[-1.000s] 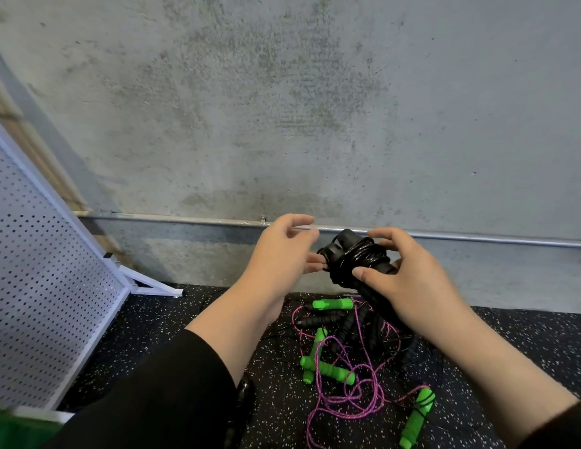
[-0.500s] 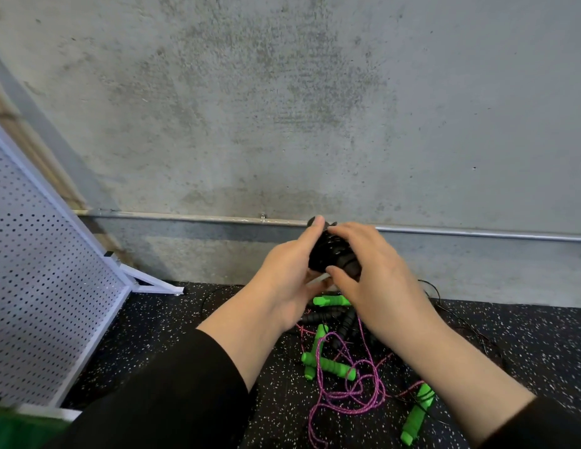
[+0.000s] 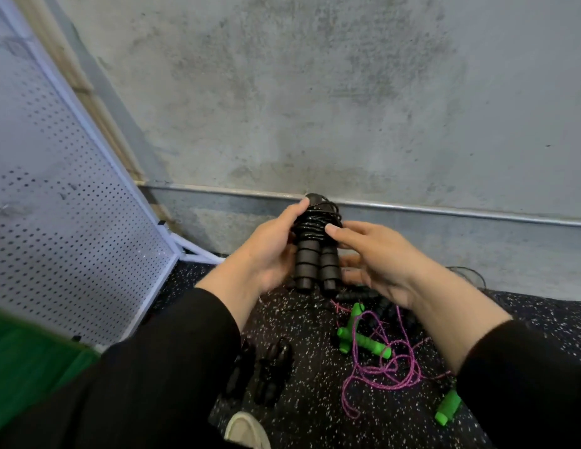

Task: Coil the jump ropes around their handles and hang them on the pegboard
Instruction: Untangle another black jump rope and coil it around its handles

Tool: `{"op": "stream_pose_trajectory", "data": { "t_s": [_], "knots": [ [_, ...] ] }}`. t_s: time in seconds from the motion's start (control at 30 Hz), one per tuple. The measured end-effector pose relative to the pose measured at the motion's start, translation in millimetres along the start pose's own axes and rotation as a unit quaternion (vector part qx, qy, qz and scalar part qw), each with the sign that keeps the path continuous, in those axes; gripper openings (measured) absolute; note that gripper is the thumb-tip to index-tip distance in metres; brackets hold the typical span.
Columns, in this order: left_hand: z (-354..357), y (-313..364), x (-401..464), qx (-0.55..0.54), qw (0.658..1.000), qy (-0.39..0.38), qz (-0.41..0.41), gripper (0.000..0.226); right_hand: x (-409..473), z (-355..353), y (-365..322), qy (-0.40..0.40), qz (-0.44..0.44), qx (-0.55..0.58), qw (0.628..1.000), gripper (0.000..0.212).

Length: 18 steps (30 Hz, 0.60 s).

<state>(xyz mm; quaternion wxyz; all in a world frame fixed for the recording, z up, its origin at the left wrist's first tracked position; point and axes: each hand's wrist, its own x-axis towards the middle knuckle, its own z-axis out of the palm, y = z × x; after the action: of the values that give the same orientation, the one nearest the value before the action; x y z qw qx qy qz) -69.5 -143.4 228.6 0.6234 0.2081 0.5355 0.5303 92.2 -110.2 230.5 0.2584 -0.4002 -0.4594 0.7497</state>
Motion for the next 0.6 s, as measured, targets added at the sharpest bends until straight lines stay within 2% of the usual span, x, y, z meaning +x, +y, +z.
{"op": "stream_pose_trajectory", "data": {
  "t_s": [0.1,0.33,0.4,0.5,0.6],
  "knots": [
    [-35,-4,2,0.043,0.999,0.001,-0.025,0.062,17,20,21,0.005,0.014,0.011,1.000,0.034],
    [-107,-13,20,0.046,0.997,-0.003,-0.057,0.057,64,62,65,0.016,0.062,0.055,0.996,0.065],
    [-126,-16,30,0.085,0.994,-0.003,-0.074,0.053,76,70,81,0.034,0.067,0.026,0.997,0.058],
    [-154,-27,46,0.138,0.985,0.015,-0.098,0.031,93,82,103,0.061,0.062,-0.038,0.996,0.028],
    [-176,-48,60,0.147,0.980,0.005,-0.137,0.033,110,98,133,0.072,0.078,-0.054,0.993,0.029]
  ]
}}
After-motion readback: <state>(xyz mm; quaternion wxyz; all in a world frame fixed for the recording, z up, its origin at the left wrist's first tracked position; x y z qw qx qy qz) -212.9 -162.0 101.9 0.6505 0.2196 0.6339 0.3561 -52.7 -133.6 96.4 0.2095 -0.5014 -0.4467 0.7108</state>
